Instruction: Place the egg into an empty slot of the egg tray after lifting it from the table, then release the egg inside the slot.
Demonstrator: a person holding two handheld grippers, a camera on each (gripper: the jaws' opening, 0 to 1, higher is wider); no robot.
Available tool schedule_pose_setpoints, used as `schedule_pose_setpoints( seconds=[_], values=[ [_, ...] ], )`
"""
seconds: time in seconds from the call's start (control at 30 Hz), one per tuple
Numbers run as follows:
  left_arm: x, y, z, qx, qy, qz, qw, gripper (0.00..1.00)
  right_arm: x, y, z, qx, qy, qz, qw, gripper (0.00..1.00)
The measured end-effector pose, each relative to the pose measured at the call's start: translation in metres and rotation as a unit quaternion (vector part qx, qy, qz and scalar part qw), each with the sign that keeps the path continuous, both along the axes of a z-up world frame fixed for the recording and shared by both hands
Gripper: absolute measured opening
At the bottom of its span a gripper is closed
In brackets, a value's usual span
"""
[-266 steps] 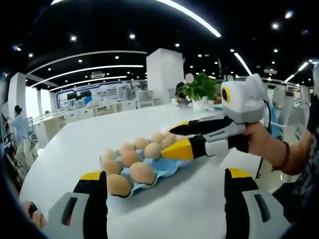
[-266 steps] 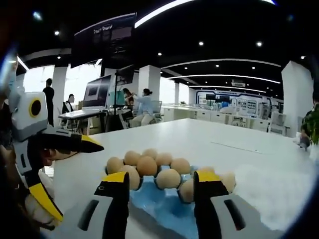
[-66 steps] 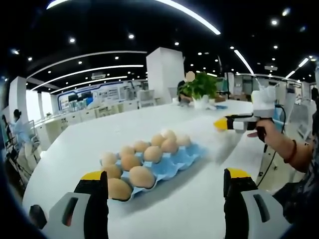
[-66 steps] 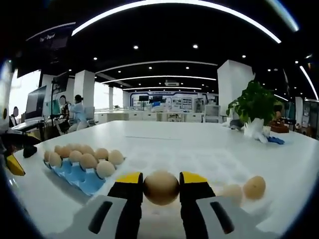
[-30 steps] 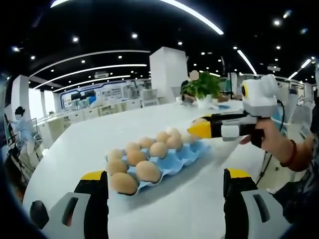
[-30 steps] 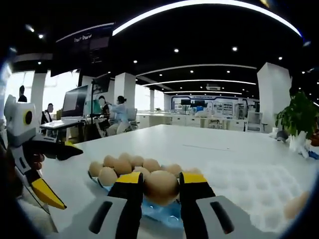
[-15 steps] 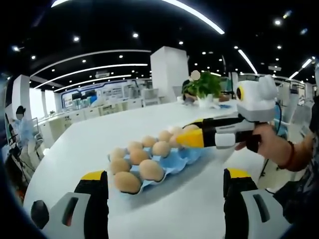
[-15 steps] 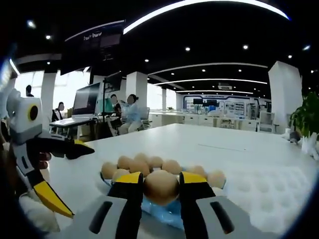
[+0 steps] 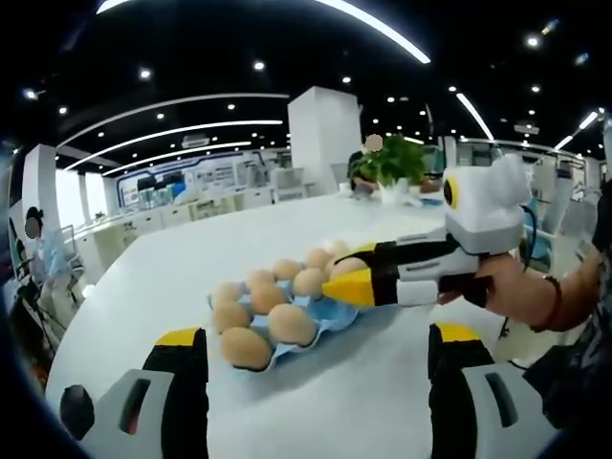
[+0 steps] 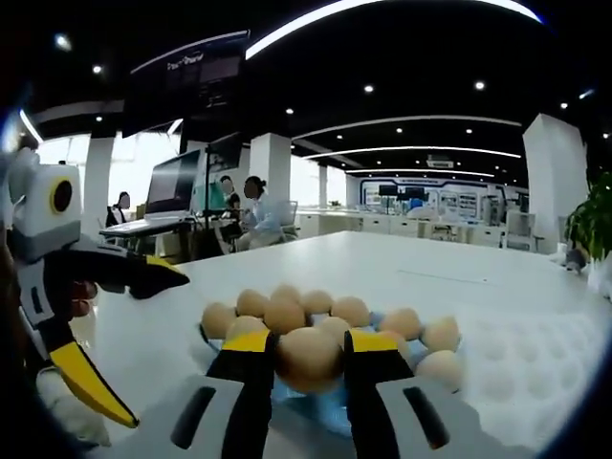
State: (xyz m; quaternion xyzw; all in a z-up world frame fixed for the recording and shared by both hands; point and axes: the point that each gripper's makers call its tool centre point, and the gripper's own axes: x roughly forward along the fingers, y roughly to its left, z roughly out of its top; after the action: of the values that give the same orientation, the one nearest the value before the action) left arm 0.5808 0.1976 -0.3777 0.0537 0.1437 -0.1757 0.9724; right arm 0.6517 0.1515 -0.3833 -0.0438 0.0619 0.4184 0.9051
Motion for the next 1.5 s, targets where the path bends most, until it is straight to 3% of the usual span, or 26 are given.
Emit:
schedule_pose_setpoints(
  seconds=[0.57,1.17,1.5],
  values=[
    [0.000,0.006,-0.004,-0.003,0.004,0.005,1.0000,0.98,-0.002,0.015,-0.016,-0.029,-0.031,0.005,0.9991,0.30],
    [0.002,0.007,-0.006,-0.004,0.006,0.003,1.0000,0.97,0.000,0.014,-0.015,-0.003,-0.038,0.003,0.9993,0.31],
    [0.003,0.006,-0.006,-0.009,0.005,0.006,0.9999,0.98,0.002,0.010,-0.013,-0.006,-0.047,-0.004,0.9989,0.45]
  ],
)
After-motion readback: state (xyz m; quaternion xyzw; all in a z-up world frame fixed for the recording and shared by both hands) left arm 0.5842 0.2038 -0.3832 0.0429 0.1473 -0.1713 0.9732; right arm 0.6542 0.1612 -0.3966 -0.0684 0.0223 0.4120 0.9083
